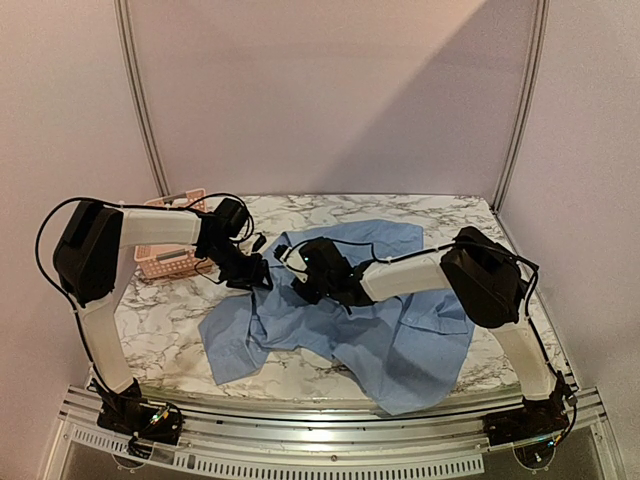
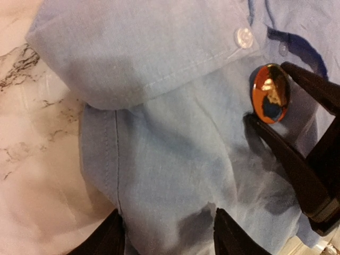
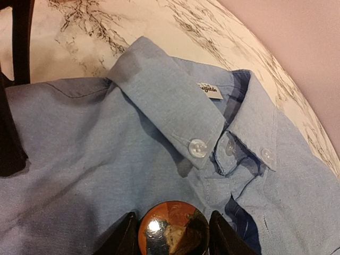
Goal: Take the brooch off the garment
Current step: Pick up the brooch from the crumpled clothing.
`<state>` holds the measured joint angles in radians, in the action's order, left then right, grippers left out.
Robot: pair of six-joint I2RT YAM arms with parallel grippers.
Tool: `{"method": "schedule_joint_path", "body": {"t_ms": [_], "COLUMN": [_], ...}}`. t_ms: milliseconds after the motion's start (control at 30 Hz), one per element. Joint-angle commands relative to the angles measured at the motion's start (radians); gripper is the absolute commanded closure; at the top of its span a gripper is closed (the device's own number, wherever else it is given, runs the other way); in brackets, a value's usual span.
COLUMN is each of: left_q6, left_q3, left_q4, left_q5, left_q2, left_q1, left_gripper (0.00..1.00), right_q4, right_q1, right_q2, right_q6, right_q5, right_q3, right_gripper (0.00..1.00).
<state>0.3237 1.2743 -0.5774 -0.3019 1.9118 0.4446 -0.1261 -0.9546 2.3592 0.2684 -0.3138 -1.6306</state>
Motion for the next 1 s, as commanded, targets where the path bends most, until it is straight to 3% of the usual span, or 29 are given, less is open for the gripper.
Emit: {"method": "schedule_joint_path", "body": {"t_ms": [0, 100, 200, 333, 467, 567, 667, 767, 967], "left_q6": [-0.005, -0.005, -0.005, -0.007, -0.013, -0.015, -0.014, -0.012, -0.009], "left_q3": [0.011, 0.010, 0.010, 0.004, -0.003, -0.006, -0.009, -0.007, -0.004], "left_q4": [0.011, 0.014, 0.017, 0.034, 0.047, 0.054, 0.055, 0.054, 0.049], "left_q5": [-0.009, -0.011, -0.012, -0.033, -0.051, -0.057, -0.058, -0.059, -0.054], "left_q2": [-0.024, -0.029, -0.037, -0.056, -0.077, -0.095, -0.103, -0.103, -0.103], "left_q1": [-0.010, -0.009, -0.009, -0.009, -0.009, -0.009, -0.009, -0.010, -0.010], "left_gripper": [0.43, 0.43, 0.43, 0.43, 0.43, 0.43, 0.43, 0.43, 0.43], "right_q4": [0.062, 0.081, 0.074, 0.072, 0.050, 0.030, -0.004, -0.006, 0.073], "right_q1": [-0.001, 0.003, 0.007, 0.048, 0.110, 0.155, 0.199, 0.204, 0.141], "right_q2": [0.002, 0.018, 0.012, -0.041, -0.122, -0.172, -0.222, -0.251, -0.256], "right_q6": [0.017, -0.005, -0.041, -0.159, -0.324, -0.429, -0.503, -0.502, -0.303], "right_q5": [-0.006, -0.006, -0.004, 0.149, 0.422, 0.544, 0.616, 0.616, 0.494], "right_q3": [0.008, 0.002, 0.012, 0.033, 0.076, 0.106, 0.144, 0.159, 0.137], "right_gripper": [0.55, 0.57, 0.67, 0.68, 0.60, 0.50, 0.46, 0.41, 0.39]}}
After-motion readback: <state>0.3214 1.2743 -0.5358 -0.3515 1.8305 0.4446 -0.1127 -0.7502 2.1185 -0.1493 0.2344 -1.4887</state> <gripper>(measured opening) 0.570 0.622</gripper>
